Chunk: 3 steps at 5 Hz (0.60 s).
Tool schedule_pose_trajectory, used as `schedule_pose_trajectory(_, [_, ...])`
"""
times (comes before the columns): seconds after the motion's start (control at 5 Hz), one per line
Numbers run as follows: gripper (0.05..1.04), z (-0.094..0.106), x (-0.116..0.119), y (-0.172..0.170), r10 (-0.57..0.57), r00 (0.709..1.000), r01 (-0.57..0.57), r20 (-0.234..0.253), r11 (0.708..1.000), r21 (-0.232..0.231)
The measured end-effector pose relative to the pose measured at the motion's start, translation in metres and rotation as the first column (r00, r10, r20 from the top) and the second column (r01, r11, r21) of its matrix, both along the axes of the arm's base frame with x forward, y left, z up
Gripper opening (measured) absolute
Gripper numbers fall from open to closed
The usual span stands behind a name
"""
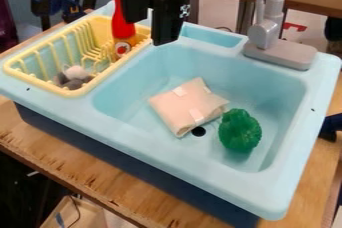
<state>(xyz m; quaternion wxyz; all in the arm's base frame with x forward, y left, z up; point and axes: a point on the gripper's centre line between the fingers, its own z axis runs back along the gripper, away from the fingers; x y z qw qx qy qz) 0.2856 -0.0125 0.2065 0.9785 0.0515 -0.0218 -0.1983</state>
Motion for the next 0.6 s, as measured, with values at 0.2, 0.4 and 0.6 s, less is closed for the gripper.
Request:
schedule_pose_trajectory(0.2, [1.001, -0.008, -0.001, 0.0, 0.002, 1.0, -0.002, -0.028, 1.0, 0.0])
schedule_pose_trajectory(0.4, [1.001, -0.009, -0.009, 0.029, 0.082, 0.993, -0.083, -0.084, 0.996, -0.009])
schedule_pose_trajectory(0.6, [1.001, -0.008, -0.018, 0.058, 0.153, 0.985, -0.147, -0.083, 0.986, 0.072])
